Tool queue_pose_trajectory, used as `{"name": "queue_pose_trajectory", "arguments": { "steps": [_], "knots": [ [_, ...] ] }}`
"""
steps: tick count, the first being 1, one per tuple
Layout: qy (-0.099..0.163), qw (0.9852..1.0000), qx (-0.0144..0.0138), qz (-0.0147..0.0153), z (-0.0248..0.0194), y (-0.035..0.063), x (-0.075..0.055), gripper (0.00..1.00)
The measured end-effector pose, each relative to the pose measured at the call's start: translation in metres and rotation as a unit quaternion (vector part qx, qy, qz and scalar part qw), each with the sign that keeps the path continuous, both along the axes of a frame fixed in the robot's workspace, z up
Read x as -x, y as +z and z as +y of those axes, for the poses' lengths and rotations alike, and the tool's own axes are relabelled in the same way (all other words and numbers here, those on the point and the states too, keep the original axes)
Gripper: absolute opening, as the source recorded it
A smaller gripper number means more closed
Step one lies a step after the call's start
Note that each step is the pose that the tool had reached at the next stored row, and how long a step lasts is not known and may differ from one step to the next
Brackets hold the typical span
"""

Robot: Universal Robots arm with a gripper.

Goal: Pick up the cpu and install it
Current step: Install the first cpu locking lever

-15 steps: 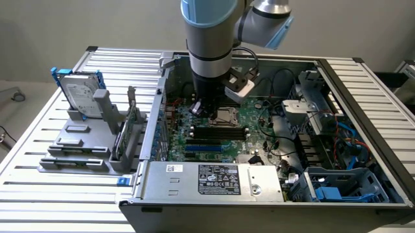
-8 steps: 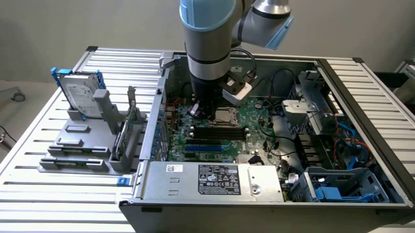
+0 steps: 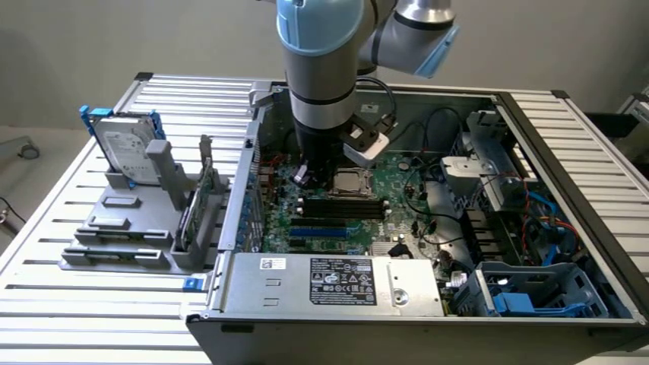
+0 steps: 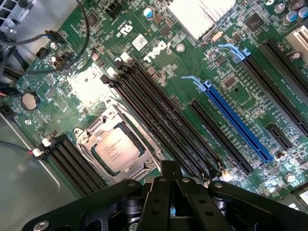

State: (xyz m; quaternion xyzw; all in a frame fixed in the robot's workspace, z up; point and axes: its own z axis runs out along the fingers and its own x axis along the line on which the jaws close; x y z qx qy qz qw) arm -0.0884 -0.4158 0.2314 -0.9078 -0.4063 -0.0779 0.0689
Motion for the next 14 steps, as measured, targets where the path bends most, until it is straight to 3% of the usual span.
{"name": "queue_pose_trajectory", "arguments": {
  "steps": [9,14],
  "knots": [
    [0.000,1.0000,-0.0050,0.0000,0.0053,-0.0097,0.002,0.11],
    [0.000,1.0000,-0.0051,0.0001,0.0066,-0.0137,0.005,0.11]
  ]
}}
